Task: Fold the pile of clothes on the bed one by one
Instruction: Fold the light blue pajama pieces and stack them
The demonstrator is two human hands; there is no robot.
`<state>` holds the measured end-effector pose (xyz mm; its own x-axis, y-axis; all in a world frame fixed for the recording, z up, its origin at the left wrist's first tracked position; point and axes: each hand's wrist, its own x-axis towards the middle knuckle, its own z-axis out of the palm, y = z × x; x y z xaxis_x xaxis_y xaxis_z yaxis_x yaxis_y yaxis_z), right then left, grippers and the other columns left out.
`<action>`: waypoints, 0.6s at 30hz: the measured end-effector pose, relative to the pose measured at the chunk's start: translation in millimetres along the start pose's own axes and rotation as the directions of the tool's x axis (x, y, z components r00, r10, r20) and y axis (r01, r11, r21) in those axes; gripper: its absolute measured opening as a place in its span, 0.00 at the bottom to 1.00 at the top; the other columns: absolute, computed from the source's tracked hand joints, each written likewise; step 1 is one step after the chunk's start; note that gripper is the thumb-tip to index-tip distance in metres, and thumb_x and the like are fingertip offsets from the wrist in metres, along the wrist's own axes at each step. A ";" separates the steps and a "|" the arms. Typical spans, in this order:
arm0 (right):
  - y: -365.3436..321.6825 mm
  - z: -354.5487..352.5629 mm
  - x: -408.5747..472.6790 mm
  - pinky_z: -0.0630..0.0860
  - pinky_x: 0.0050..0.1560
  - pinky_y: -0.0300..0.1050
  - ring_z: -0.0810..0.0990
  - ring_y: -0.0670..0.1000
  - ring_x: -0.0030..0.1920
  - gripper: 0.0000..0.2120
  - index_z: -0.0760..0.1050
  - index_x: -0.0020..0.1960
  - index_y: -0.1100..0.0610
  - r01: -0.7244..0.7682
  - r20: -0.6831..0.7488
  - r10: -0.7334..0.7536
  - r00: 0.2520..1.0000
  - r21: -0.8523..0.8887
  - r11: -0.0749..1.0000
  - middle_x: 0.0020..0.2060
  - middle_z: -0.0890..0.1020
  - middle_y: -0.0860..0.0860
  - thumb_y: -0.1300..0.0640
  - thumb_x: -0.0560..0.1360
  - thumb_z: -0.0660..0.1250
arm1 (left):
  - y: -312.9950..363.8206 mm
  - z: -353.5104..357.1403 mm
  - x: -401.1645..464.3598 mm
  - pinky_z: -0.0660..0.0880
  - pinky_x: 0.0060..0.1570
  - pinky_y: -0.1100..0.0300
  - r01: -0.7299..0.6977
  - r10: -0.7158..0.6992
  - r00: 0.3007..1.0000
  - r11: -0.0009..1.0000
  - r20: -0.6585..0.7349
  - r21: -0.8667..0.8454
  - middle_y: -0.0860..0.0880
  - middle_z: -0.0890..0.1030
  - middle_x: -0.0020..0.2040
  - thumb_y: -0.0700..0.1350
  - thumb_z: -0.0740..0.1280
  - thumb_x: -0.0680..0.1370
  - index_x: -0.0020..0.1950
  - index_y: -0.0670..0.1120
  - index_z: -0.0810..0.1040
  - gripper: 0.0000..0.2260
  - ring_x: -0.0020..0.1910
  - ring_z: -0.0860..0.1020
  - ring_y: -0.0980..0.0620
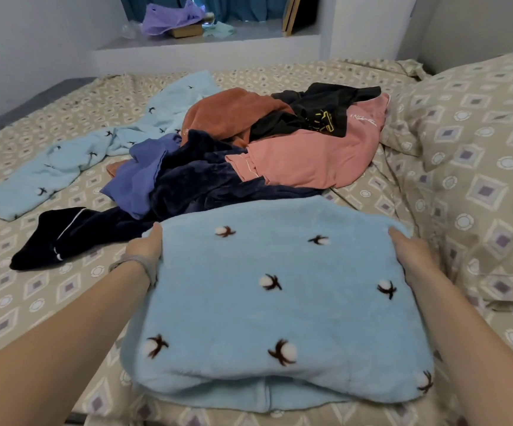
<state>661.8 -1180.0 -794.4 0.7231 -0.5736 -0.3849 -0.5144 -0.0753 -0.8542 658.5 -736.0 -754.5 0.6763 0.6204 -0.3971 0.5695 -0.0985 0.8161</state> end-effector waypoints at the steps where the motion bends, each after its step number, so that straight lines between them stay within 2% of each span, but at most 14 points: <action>1: 3.7 0.7 -1.4 0.74 0.59 0.52 0.77 0.61 0.61 0.29 0.71 0.68 0.66 -0.003 0.000 0.003 1.000 -0.018 1.000 0.64 0.76 0.61 0.45 0.77 0.65 | -2.5 1.1 0.9 0.66 0.69 0.48 0.002 -0.002 1.000 1.000 0.014 -0.025 0.43 0.74 0.68 0.65 0.63 0.72 0.69 0.43 0.72 0.34 0.64 0.73 0.40; 3: 6.9 -0.1 -8.6 0.73 0.64 0.56 0.76 0.61 0.62 0.30 0.71 0.69 0.63 0.005 -0.007 -0.006 1.000 -0.076 0.997 0.66 0.75 0.61 0.42 0.76 0.62 | -3.7 3.1 -4.5 0.67 0.69 0.48 0.023 -0.020 0.998 0.999 0.057 -0.047 0.46 0.74 0.69 0.63 0.62 0.75 0.71 0.47 0.71 0.30 0.64 0.74 0.41; 6: 7.1 -6.8 -22.4 0.69 0.67 0.54 0.73 0.60 0.66 0.28 0.71 0.70 0.60 0.039 0.036 -0.035 0.999 -0.107 0.993 0.68 0.74 0.59 0.43 0.78 0.59 | -1.1 -0.2 -28.0 0.67 0.66 0.53 0.011 0.003 0.987 0.996 0.159 -0.084 0.46 0.72 0.70 0.64 0.61 0.76 0.73 0.48 0.68 0.30 0.62 0.74 0.44; 8: 9.8 -15.6 -38.7 0.69 0.66 0.51 0.73 0.59 0.66 0.27 0.72 0.70 0.59 0.055 0.078 -0.044 0.996 -0.141 0.989 0.68 0.74 0.58 0.42 0.79 0.58 | -3.9 -11.8 -50.1 0.69 0.64 0.52 0.044 -0.023 0.969 0.996 0.246 -0.080 0.46 0.75 0.66 0.71 0.65 0.69 0.72 0.48 0.70 0.39 0.60 0.77 0.43; 10: 13.6 -24.6 -60.2 0.69 0.60 0.47 0.74 0.58 0.65 0.29 0.71 0.70 0.58 0.083 0.135 -0.058 0.989 -0.185 0.979 0.67 0.74 0.57 0.39 0.79 0.58 | -15.3 -21.4 -59.2 0.74 0.61 0.47 0.070 -0.052 0.951 0.997 0.306 -0.046 0.46 0.82 0.57 0.76 0.70 0.55 0.66 0.49 0.76 0.47 0.52 0.82 0.41; 11: 17.6 -29.2 -68.7 0.69 0.59 0.47 0.74 0.58 0.65 0.31 0.71 0.70 0.58 0.100 0.176 -0.064 0.982 -0.203 0.974 0.67 0.75 0.56 0.37 0.78 0.57 | -21.0 -27.4 -66.6 0.76 0.59 0.46 0.068 -0.053 0.940 0.997 0.338 -0.032 0.46 0.84 0.53 0.74 0.71 0.54 0.62 0.49 0.79 0.44 0.49 0.83 0.41; 15: 35.0 -43.4 -111.7 0.72 0.64 0.52 0.76 0.60 0.62 0.40 0.73 0.68 0.56 0.083 0.248 -0.007 0.969 -0.294 0.952 0.64 0.77 0.57 0.27 0.71 0.57 | -45.9 -54.2 -105.5 0.78 0.55 0.48 0.043 -0.054 0.931 0.998 0.360 0.038 0.46 0.85 0.46 0.65 0.73 0.67 0.54 0.46 0.82 0.27 0.46 0.83 0.42; 18: 45.7 -54.8 -149.4 0.72 0.57 0.48 0.78 0.60 0.61 0.30 0.75 0.65 0.55 0.123 0.207 -0.055 0.977 -0.335 0.934 0.61 0.80 0.56 0.32 0.74 0.61 | -76.8 -68.5 -130.4 0.77 0.50 0.51 0.062 -0.059 0.943 0.998 0.328 0.002 0.45 0.85 0.44 0.62 0.73 0.69 0.55 0.43 0.81 0.25 0.45 0.82 0.44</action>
<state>505.0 -1142.4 -756.8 0.8297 -0.3878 -0.4016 -0.5461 -0.4145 -0.7279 494.5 -756.1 -736.7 0.7571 0.3358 -0.5604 0.6113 -0.0612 0.7890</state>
